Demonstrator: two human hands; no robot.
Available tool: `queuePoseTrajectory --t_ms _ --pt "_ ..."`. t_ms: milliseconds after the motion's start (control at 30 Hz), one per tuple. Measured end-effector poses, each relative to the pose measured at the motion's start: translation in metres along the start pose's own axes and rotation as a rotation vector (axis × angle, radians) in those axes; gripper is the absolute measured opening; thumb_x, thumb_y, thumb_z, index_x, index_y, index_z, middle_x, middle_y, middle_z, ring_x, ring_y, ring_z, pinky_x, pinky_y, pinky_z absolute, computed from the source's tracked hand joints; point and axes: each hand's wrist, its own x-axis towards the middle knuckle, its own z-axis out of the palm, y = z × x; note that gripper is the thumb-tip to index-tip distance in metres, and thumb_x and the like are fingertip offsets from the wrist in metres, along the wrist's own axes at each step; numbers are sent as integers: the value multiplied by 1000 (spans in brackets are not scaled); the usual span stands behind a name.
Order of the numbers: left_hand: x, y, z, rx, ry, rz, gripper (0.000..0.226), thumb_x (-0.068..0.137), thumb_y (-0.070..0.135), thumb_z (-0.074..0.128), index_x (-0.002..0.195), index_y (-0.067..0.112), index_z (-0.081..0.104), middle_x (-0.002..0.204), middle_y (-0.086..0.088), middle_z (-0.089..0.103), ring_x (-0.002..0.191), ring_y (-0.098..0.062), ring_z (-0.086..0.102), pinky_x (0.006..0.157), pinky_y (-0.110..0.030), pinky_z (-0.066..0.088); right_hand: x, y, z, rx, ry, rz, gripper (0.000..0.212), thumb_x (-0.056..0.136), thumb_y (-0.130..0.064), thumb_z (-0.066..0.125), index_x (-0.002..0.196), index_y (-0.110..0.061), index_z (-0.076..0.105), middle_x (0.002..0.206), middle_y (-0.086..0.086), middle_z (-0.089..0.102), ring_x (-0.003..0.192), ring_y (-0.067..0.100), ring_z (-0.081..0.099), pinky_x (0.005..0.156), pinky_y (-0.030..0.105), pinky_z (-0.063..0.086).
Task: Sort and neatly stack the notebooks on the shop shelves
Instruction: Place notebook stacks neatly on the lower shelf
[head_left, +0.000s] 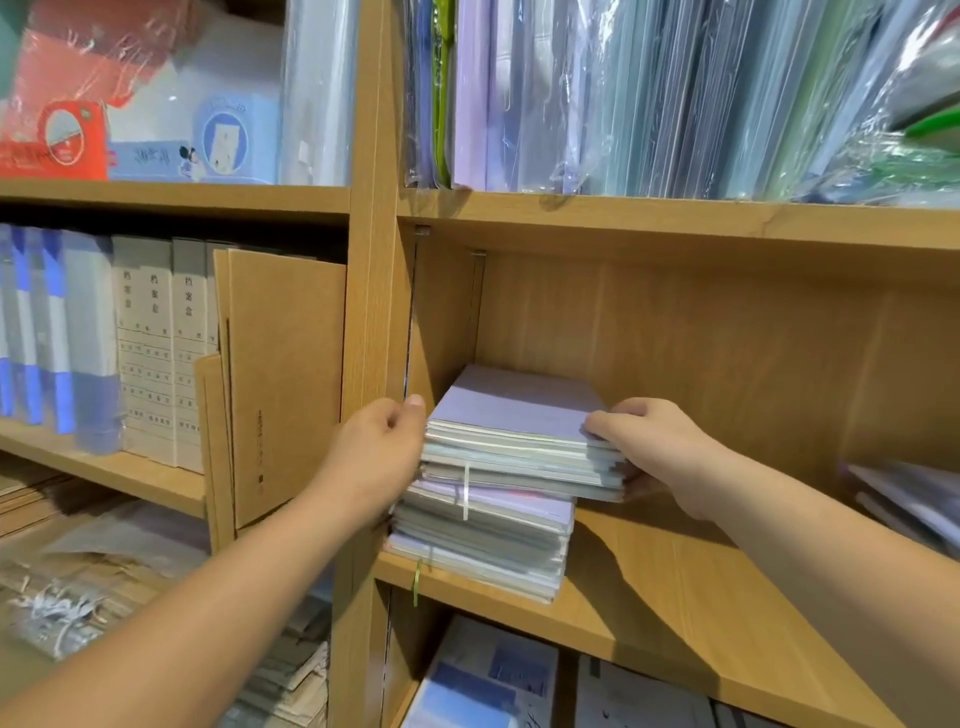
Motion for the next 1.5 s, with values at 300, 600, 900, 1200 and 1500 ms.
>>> queuePoseTrajectory --t_ms 300,600,900,1200,1500 --pt "-5 42 14 84 -7 84 47 100 49 52 68 15 46 61 -7 42 58 -21 44 68 -43 51 -16 2 -18 -103 87 4 30 93 -35 66 109 -9 71 90 5 67 75 18 63 52 25 50" --pt "-25 29 15 -376 -292 -385 46 89 47 67 113 7 69 72 -5 68 55 -17 59 53 -28 47 -40 1 -40 -82 -172 133 45 91 -36 67 118 -1 59 91 18 59 83 26 48 71 40 43" --pt "-46 28 16 -487 -467 -323 46 88 51 70 121 19 71 109 -6 78 97 -27 75 76 -33 54 -39 14 -43 -39 -233 188 83 82 -50 78 153 -45 36 103 -5 79 95 19 77 90 42 62" --pt "-88 40 -2 -401 -446 -56 50 96 38 70 139 51 50 122 7 74 107 -18 73 96 -43 55 -91 16 -57 -63 -206 122 56 88 -44 75 134 -47 43 98 -16 78 90 10 76 81 31 62" --pt "-188 32 3 -441 -835 79 60 101 28 64 151 47 37 132 -2 70 117 -26 69 87 -27 58 -259 69 -70 -6 -26 60 42 90 -39 75 122 -39 48 99 -24 70 75 -2 70 60 13 50"
